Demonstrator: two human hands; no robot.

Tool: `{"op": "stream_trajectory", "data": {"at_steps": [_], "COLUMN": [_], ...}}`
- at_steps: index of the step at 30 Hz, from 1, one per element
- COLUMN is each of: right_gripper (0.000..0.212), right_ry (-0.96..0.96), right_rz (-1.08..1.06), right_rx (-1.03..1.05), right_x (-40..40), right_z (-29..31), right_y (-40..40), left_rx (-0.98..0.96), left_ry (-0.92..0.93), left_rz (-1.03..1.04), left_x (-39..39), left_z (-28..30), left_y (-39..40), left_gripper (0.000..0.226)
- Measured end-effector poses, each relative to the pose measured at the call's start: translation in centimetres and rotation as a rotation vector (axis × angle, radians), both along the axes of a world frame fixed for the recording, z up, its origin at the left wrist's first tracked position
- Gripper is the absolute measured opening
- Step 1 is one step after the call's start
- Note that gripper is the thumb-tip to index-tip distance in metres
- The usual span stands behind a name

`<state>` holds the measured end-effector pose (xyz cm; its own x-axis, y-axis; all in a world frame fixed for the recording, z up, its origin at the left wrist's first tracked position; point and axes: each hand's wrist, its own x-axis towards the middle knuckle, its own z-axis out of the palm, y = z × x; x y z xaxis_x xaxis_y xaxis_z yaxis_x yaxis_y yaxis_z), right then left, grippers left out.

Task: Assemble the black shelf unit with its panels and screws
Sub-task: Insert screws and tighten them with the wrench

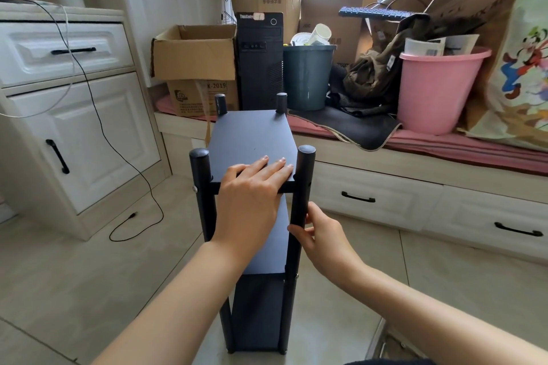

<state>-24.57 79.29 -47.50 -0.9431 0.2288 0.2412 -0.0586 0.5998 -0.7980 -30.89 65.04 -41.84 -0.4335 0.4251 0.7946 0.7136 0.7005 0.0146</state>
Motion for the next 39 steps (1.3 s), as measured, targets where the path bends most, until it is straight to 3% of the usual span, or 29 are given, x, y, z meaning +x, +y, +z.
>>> {"op": "stream_trajectory", "data": {"at_steps": [10,33,39], "right_gripper": [0.02,0.027,0.014], "right_ry": [-0.045,0.027,0.021], "right_rz": [0.003,-0.047,-0.06], "right_rx": [-0.018,0.04,-0.042], "right_x": [-0.8,2.4,3.4], "right_z": [-0.2,-0.1,0.0], "right_y": [0.3,5.5,8.0], "left_rx": [0.009,0.064,0.052], "left_ry": [-0.016,-0.032,-0.048], "left_rz": [-0.031,-0.183,-0.142], "left_x": [-0.4,0.9,2.5], "left_z": [-0.1,-0.2,-0.6], "left_y": [-0.3,4.6,7.7], "left_gripper": [0.038,0.03,0.046]}}
